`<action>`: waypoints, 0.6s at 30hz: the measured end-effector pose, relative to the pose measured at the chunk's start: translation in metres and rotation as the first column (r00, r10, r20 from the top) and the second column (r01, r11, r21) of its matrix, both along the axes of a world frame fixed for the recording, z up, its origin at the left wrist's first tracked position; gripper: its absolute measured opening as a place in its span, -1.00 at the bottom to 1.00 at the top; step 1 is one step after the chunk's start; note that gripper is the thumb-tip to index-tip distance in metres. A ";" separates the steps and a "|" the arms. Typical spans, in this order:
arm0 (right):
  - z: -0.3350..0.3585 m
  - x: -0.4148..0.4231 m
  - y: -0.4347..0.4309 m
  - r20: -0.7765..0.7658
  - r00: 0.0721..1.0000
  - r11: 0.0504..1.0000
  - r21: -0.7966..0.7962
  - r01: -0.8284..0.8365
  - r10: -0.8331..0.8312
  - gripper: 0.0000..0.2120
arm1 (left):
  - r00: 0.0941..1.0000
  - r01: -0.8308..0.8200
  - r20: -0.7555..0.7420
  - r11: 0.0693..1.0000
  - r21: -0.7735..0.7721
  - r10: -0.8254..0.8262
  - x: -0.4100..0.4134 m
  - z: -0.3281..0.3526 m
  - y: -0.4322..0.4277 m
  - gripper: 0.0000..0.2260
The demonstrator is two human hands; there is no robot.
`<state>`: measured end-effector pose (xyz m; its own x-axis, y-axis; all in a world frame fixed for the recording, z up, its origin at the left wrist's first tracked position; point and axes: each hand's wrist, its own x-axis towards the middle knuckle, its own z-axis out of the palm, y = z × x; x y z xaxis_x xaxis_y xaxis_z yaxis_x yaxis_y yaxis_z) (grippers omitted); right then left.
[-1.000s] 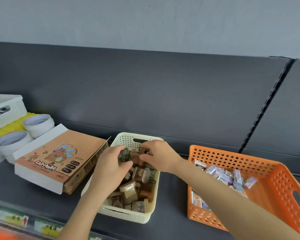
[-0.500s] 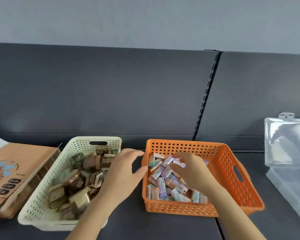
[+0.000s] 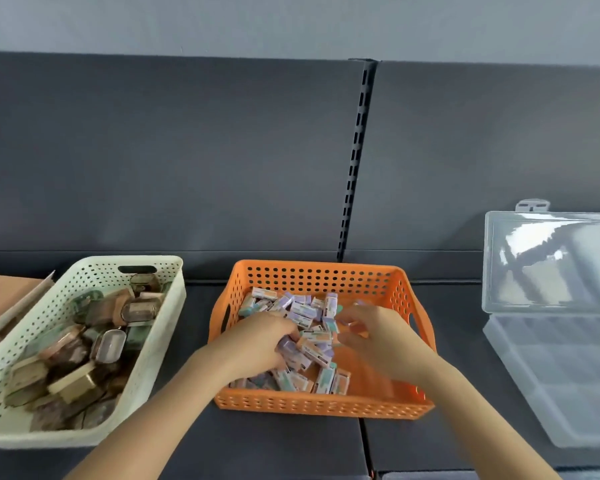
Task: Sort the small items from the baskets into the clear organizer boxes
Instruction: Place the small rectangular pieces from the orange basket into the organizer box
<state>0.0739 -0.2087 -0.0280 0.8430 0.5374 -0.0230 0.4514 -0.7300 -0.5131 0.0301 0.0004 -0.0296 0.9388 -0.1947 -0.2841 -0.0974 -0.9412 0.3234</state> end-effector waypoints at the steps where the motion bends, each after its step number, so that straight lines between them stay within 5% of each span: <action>1: 0.001 0.001 0.000 -0.003 1.000 1.000 -0.005 -0.029 0.029 -0.67 | 1.000 0.001 -0.011 1.000 0.019 -0.001 0.001 0.000 -0.002 -0.59; 8: -0.004 0.014 0.020 -0.037 0.969 0.939 -0.239 -0.247 0.245 -0.64 | 0.997 0.006 -0.077 0.998 0.066 -0.001 0.000 -0.001 -0.008 -0.70; 18: -0.012 0.025 0.046 -0.079 0.943 0.834 -0.447 -0.324 0.324 -0.78 | 0.996 -0.090 -0.017 0.990 -0.112 0.089 -0.004 -0.008 0.009 -0.91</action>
<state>0.0985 -0.1629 -0.0401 0.6227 0.7108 -0.3272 0.7024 -0.6920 -0.1666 0.0265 0.0095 -0.0380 0.9505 -0.1416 -0.2764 -0.0101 -0.9037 0.4280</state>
